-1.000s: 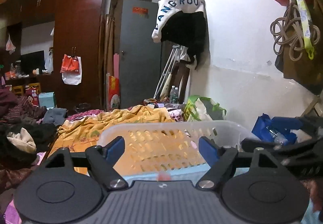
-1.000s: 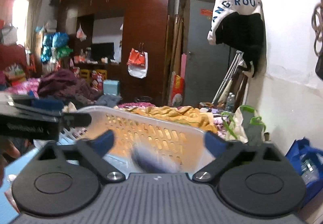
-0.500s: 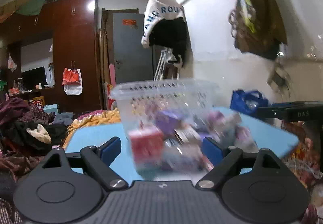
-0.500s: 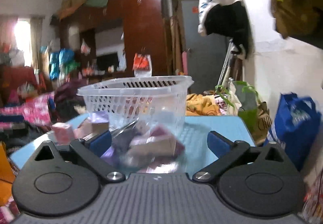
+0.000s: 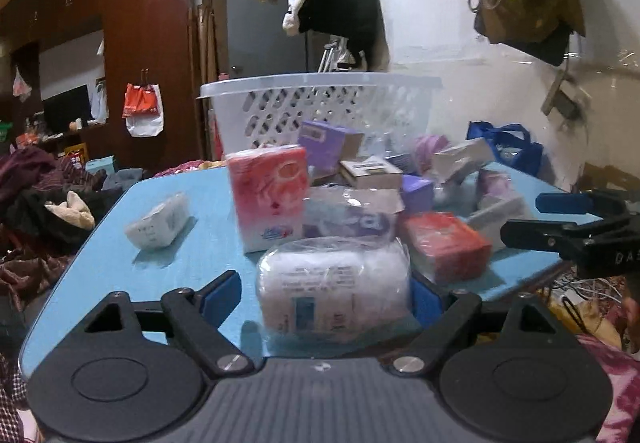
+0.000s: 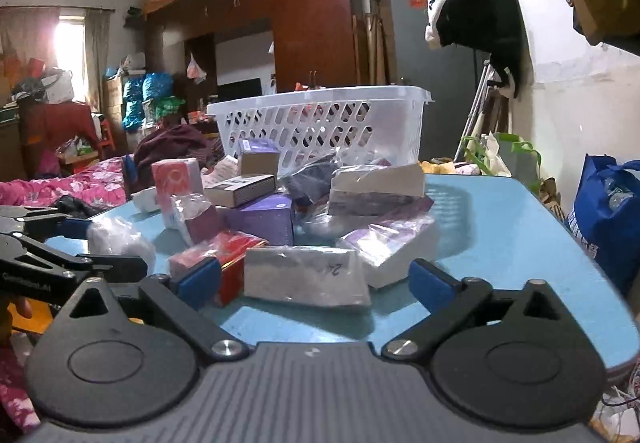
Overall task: Organize objects
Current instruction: 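Grasp the white wrapped roll with the left tool while the right grasps the silver packet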
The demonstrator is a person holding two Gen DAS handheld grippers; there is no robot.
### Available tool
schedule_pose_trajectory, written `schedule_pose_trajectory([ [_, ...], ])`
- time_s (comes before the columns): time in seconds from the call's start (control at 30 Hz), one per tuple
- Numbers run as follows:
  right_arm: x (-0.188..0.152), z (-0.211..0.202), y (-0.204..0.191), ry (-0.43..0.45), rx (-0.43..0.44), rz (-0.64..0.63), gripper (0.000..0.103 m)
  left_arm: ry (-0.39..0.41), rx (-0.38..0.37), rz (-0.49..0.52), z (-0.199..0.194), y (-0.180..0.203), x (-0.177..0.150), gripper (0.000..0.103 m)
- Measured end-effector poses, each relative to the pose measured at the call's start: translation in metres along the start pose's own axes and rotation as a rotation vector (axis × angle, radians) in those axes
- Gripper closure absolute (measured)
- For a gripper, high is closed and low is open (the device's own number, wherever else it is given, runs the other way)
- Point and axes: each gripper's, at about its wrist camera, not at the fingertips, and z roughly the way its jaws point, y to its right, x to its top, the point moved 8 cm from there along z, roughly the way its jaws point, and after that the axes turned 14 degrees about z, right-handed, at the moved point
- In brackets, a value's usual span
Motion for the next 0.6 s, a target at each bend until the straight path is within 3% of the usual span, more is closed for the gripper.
schedule_pose_trajectory([
  [0.17, -0.018, 0.007, -0.005, -0.034, -0.005, -0.019, 0.01, 0.008, 0.014, 0.005, 0.0, -0.004, -0.001, 0.017],
  [0.37, -0.023, 0.012, -0.005, -0.004, -0.031, -0.05, 0.014, 0.022, 0.026, 0.024, 0.004, 0.002, 0.0, 0.019],
  [0.4, -0.024, 0.011, -0.005, 0.001, -0.033, -0.058, 0.017, 0.032, 0.027, 0.021, 0.004, 0.001, 0.0, 0.026],
  [0.43, -0.023, 0.01, -0.006, 0.006, -0.031, -0.06, 0.024, 0.042, 0.035, 0.019, 0.002, 0.001, 0.0, 0.025],
  [0.6, -0.021, 0.004, -0.008, 0.026, -0.028, -0.08, 0.025, 0.09, 0.051, 0.021, -0.005, -0.001, 0.003, 0.026],
])
